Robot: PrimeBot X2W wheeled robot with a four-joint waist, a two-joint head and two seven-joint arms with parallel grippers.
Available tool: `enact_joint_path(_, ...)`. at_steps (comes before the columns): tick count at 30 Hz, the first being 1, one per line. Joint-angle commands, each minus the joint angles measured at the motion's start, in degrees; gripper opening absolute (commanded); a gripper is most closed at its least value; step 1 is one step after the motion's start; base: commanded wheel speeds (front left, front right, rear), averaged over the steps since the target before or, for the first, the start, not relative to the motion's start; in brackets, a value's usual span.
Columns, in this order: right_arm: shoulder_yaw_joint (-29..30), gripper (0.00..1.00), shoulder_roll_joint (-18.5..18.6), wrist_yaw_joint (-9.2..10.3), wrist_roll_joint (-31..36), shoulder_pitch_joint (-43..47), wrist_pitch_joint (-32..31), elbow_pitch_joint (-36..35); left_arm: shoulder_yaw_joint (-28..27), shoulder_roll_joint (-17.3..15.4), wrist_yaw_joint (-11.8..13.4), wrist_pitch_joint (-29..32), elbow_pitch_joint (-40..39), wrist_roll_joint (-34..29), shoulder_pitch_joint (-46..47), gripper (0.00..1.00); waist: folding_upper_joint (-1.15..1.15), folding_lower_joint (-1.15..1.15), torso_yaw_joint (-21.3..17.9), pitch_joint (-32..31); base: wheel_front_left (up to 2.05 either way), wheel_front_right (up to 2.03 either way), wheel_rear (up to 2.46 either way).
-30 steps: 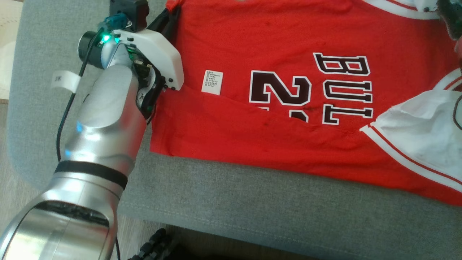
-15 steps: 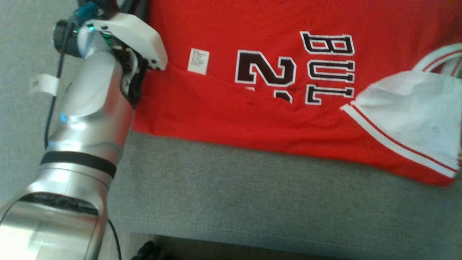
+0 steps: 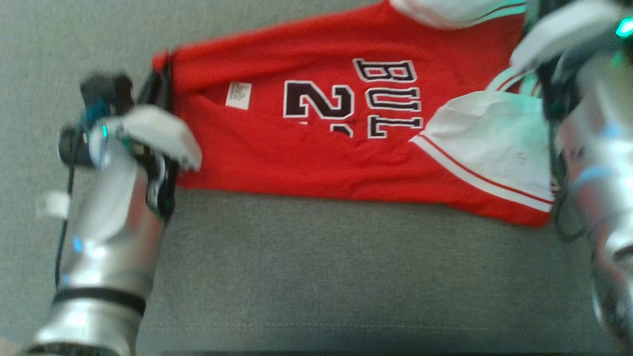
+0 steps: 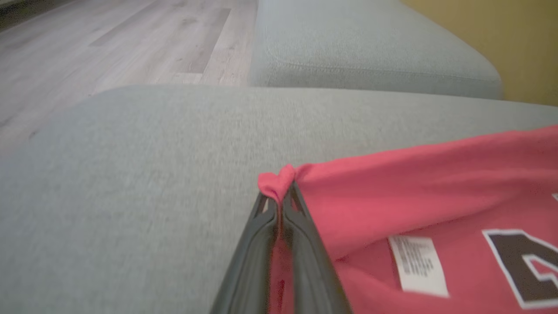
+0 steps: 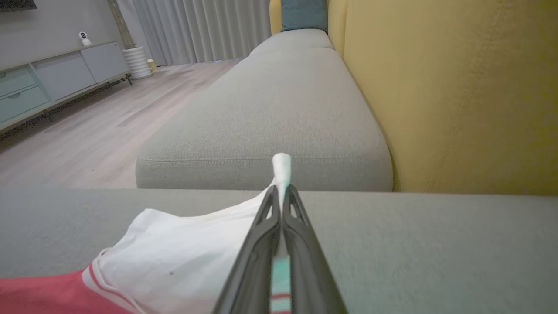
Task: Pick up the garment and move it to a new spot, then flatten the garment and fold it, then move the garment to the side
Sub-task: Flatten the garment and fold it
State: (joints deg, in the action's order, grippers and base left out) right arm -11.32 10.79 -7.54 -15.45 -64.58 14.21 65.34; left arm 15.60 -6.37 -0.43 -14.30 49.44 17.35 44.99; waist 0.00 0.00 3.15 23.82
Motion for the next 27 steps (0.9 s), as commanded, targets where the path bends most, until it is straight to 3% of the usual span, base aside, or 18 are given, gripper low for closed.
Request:
enact_joint_path(1,-1.71,0.0,-1.25,0.05,-2.33,3.15,0.69,-3.69,-2.4,-2.34,0.47,-0.69,-2.08,0.44,-1.6,0.0,0.0,0.0,-2.21,-3.11,0.0,0.0,0.0)
enact_joint_path(10,-6.71,0.0,1.31,0.05,-14.61,22.5,0.77,-18.78,-5.48,-2.06,1.45,-0.69,-3.42,0.38,-12.37,0.0,0.0,0.0,-5.12,-7.69,0.0,0.0,0.0)
enact_joint_path(18,-7.78,0.0,1.38,0.05,-19.09,32.94,-2.21,-25.04,-7.15,-1.44,1.9,-0.7,-3.05,-0.86,-16.65,0.0,0.0,0.0,-6.18,-9.55,0.0,0.0,0.0)
enact_joint_path(20,-7.82,0.0,1.17,0.05,-19.22,34.36,-2.81,-25.44,-7.81,-1.17,2.26,-0.7,-3.49,-1.17,-17.5,0.42,0.0,0.0,-6.22,-9.76,0.0,0.0,0.0)
enact_joint_path(21,-7.54,0.0,1.08,0.05,-19.24,34.95,-2.91,-25.4,-8.04,-1.01,2.47,-0.7,-3.99,-1.51,-17.98,0.72,0.0,0.0,-6.16,-9.89,0.0,0.0,0.0)
enact_joint_path(22,-7.06,0.32,0.85,0.05,-19.44,35.52,-3.09,-25.22,-8.41,-0.76,2.74,-0.7,-4.65,-1.73,-18.55,1.0,0.0,0.0,-6.03,-10.08,0.0,0.0,0.0)
enact_joint_path(23,-6.57,0.84,0.46,0.05,-19.87,36.01,-3.33,-25.12,-8.8,-0.57,3.15,-0.7,-5.59,-2.11,-19.21,1.0,0.0,0.0,-5.92,-10.24,0.0,0.0,0.0)
enact_joint_path(24,-6.12,1.0,0.17,0.05,-20.19,36.39,-3.38,-25.16,-9.0,-0.39,3.46,-0.7,-6.64,-2.68,-19.96,1.0,0.0,0.0,-5.74,-10.37,0.0,0.0,0.0)
enact_joint_path(27,-4.94,1.0,-0.34,0.05,-20.33,36.94,-3.0,-25.15,-10.36,0.33,4.39,-0.7,-10.11,-3.66,-22.61,1.0,0.0,0.0,-5.12,-10.8,0.0,0.0,0.0)
